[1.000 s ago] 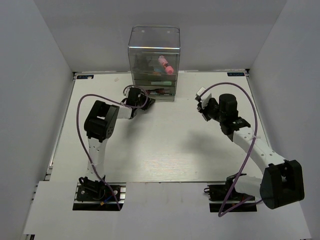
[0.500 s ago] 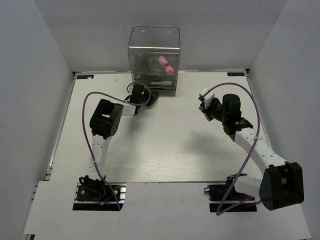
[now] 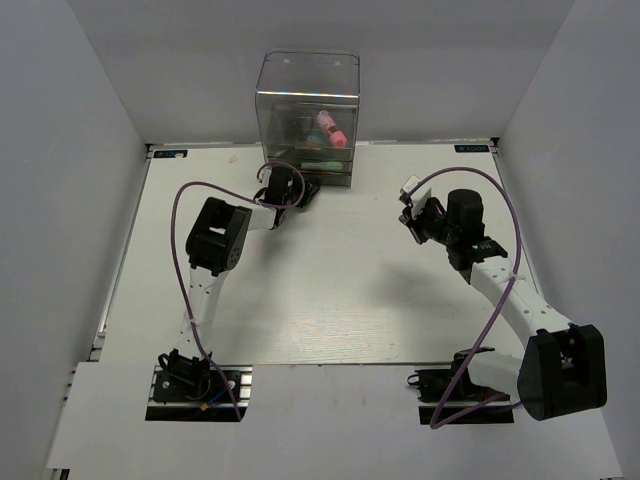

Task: Sort the stationery into containers
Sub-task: Close the drawer in the storage box.

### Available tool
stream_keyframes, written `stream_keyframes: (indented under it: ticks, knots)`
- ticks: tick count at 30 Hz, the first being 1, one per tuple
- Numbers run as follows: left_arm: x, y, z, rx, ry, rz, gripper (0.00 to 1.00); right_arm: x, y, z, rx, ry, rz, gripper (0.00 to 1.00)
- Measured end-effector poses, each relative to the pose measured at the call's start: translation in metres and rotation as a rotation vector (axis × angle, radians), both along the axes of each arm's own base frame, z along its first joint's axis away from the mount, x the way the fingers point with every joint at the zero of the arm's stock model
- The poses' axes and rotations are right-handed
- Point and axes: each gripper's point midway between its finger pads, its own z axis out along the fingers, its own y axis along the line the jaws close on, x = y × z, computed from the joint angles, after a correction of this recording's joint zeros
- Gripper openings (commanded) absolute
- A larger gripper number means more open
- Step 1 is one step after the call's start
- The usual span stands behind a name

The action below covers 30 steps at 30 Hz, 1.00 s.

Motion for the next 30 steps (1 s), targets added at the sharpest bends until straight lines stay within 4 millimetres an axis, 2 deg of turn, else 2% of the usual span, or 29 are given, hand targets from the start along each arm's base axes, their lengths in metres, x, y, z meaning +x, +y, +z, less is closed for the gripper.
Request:
stream_keyframes:
  ticks: [6, 13, 23, 26, 29, 30]
  knots:
    - [0.002, -0.002, 0.002, -0.011, -0.014, 0.001, 0.26, -0.001, 0.0, 0.0, 0.006, 0.002, 0.009, 0.0]
    - [0.007, -0.006, 0.017, -0.046, -0.072, -0.002, 0.42, -0.001, 0.001, -0.001, 0.009, 0.007, 0.016, 0.0]
    - [0.006, -0.009, 0.018, -0.057, -0.074, -0.018, 0.45, -0.004, 0.001, -0.008, 0.009, 0.025, 0.027, 0.0]
    - [0.0, -0.012, 0.015, -0.06, -0.071, -0.053, 0.45, -0.005, 0.001, -0.009, 0.006, 0.025, 0.03, 0.0]
    - [-0.021, -0.012, 0.005, -0.057, -0.063, -0.114, 0.45, -0.005, 0.001, -0.009, 0.003, 0.022, 0.034, 0.0]
    - [-0.031, -0.012, 0.006, -0.056, -0.063, -0.138, 0.45, -0.004, 0.0, -0.009, 0.002, 0.021, 0.033, 0.11]
